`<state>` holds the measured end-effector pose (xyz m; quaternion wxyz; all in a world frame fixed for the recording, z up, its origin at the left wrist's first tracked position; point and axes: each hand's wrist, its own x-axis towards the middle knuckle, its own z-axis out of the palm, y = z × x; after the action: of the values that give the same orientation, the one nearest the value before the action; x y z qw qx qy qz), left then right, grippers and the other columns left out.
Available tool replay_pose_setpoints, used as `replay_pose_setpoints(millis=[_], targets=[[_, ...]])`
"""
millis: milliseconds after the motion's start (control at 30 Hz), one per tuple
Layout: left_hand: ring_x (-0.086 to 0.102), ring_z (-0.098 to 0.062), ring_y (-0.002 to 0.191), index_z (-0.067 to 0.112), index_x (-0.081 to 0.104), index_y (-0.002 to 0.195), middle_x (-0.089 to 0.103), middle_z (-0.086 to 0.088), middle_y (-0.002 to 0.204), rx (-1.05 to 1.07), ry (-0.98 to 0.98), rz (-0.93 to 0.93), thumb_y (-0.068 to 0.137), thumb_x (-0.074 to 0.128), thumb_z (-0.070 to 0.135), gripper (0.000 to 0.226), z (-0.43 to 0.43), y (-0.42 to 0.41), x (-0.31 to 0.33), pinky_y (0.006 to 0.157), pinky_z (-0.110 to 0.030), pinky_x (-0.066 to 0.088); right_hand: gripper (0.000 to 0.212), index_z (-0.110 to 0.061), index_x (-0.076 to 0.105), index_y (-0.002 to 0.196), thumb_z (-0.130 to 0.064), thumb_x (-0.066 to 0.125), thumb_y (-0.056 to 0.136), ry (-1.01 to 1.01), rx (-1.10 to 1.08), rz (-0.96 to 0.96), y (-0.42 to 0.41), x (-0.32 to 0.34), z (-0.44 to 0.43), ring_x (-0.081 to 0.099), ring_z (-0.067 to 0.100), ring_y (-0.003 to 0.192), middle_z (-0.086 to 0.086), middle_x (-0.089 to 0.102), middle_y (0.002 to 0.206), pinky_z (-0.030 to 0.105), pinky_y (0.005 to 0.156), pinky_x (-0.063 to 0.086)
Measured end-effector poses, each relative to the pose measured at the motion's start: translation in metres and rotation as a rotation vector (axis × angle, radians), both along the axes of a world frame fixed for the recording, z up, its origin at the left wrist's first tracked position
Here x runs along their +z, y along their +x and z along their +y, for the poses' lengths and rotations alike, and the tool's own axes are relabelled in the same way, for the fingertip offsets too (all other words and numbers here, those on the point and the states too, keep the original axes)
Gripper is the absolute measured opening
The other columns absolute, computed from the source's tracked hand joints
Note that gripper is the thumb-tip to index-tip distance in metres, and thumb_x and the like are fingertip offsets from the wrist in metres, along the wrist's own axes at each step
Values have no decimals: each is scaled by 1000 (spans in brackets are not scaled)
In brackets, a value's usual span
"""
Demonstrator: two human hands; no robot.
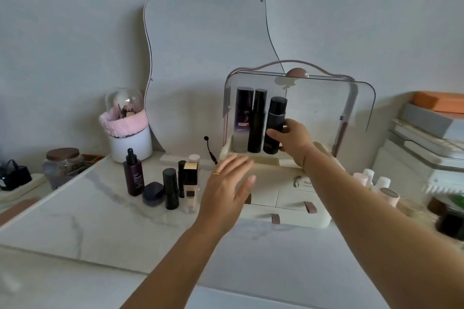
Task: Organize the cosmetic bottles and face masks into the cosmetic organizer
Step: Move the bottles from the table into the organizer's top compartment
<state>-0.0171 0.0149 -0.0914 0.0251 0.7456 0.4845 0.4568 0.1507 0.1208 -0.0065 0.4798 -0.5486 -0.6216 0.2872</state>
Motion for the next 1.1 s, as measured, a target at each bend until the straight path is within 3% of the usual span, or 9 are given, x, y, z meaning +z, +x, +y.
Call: replay_pose_setpoints(millis=[100,267,467,533,633,700,833,900,1100], targets=[[21,6,136,27,47,136,45,16,141,-13,-6,-2,94,28,52,52,2,-1,1,106,-9,10,41,-8,56,122,-20,68,85,-99,-16,-32,-2,-2,16,62,30,92,3,62,89,46,85,55],[23,6,134,26,49,134,47,15,139,-13,12,-28,94,27,50,51,4,-1,-1,106,-10,12,44,-7,56,117,-16,74,79,-108,-39,-113,-2,-2,29,65,34,98,13,65,109,48,84,56],[22,6,135,26,49,135,47,15,139,-18,9,-37,95,29,48,49,3,-1,-3,107,-14,15,48,-6,49,115,-18,76,76,-112,-94,-348,-4,-7,28,63,32,98,15,64,112,41,86,52],[20,6,136,26,47,136,45,15,140,-22,-9,-17,95,30,49,50,2,-2,-1,108,-16,16,56,-5,45,123,-22,74,79,-124,-105,-373,-4,-4,21,59,29,101,14,61,118,34,81,46],[22,6,136,25,47,136,44,14,142,-69,-32,-32,94,37,49,49,-3,-4,4,108,-14,17,71,-7,34,138,-27,72,81,-46,-132,-314,-4,1,-6,52,28,119,13,50,135,34,92,43],[36,6,129,24,53,131,51,12,136,-87,-20,-179,94,47,41,42,-13,-11,9,106,-10,25,60,-11,41,135,-26,69,84,107,-136,-177,-4,0,-38,55,20,115,8,54,129,33,97,46],[56,-7,112,16,64,114,63,7,117,208,190,-489,88,57,28,29,-24,-46,1,93,-14,40,20,-20,61,105,-14,65,86,378,-51,25,-4,-22,-121,64,2,89,-9,66,97,15,80,53],[53,-17,116,12,62,116,61,1,121,332,182,-398,87,63,23,31,-19,-65,-5,98,-14,34,16,-21,63,97,-10,65,86,358,-1,30,-4,-49,-147,65,3,85,-11,67,91,12,74,52],[48,-35,120,10,59,120,62,-9,121,373,26,-17,82,52,49,55,7,-93,-17,102,-48,37,17,-23,64,93,-8,66,85,49,85,77,-10,-127,-158,64,6,74,-4,70,84,19,71,52]])
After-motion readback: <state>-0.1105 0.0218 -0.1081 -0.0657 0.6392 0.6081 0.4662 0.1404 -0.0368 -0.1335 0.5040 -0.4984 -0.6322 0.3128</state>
